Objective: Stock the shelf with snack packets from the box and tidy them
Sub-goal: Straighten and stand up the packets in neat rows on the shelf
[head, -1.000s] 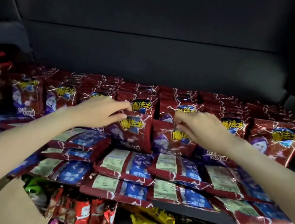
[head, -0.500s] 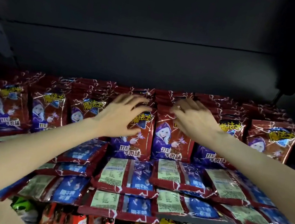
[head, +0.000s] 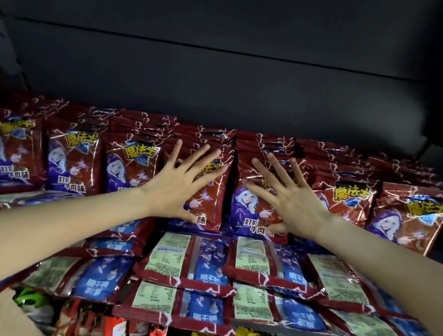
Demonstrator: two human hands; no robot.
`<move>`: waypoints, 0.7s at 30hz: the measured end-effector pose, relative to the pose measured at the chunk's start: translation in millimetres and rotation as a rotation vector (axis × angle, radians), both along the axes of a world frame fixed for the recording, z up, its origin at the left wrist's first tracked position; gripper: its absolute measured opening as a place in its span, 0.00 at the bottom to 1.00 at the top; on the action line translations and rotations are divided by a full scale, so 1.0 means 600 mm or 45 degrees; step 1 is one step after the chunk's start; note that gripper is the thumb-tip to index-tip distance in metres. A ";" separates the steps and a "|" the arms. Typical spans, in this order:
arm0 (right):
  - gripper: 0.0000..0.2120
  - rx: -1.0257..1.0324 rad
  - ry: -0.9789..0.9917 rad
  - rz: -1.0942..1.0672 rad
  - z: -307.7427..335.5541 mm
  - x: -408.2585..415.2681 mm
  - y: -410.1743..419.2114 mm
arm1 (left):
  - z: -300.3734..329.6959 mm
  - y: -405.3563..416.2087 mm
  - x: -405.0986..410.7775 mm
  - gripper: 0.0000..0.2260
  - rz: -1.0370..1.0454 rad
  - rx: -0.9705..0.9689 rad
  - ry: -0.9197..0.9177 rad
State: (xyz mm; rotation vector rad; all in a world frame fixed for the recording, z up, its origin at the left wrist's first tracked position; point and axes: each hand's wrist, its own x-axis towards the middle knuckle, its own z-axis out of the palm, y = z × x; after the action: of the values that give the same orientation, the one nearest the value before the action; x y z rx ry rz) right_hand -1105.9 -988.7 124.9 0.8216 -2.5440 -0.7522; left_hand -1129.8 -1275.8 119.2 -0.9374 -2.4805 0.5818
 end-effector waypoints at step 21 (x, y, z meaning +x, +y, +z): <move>0.13 -0.480 -0.539 0.335 0.137 0.102 -0.189 | 0.116 -0.140 0.096 0.17 -0.071 0.495 -0.374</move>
State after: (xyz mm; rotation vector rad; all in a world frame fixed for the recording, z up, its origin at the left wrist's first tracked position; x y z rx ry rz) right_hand -1045.0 -1102.1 207.2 1.2472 -2.7228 -0.0076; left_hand -1072.2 -1359.8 189.1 -0.9832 -2.6718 -0.0682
